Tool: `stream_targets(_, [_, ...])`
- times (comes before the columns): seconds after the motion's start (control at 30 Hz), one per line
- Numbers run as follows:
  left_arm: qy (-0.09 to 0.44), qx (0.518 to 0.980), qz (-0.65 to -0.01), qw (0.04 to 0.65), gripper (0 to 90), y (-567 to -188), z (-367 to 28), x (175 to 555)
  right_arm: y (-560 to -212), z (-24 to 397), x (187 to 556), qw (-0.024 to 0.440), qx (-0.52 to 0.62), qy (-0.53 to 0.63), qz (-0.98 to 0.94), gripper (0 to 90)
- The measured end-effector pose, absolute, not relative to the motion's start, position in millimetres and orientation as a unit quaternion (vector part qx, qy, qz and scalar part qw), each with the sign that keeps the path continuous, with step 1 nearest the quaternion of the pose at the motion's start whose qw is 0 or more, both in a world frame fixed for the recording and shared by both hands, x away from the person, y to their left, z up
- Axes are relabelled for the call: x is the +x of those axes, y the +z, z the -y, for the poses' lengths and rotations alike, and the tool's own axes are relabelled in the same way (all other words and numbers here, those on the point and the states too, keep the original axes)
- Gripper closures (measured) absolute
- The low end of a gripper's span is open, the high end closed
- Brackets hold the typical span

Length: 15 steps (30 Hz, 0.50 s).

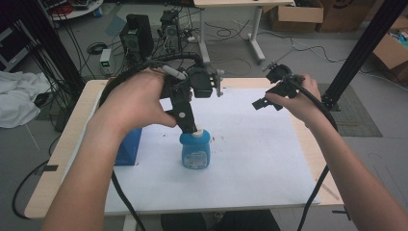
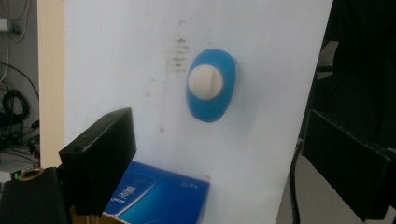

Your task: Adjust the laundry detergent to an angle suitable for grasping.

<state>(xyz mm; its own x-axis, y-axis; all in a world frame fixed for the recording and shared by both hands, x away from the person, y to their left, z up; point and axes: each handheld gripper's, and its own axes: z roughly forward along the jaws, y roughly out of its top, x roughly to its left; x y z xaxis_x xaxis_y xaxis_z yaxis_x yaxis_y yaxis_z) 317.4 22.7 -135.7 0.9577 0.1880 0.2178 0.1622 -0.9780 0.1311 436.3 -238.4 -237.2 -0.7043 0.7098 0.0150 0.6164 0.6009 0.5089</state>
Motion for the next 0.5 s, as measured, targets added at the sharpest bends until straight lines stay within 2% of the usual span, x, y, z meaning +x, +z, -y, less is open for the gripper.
stream_targets(0.5, [0.11,0.989,-0.088,0.05,10.8,-140,-21,322,-217,259,444,0.086,0.419,0.22,-0.877,23.8])
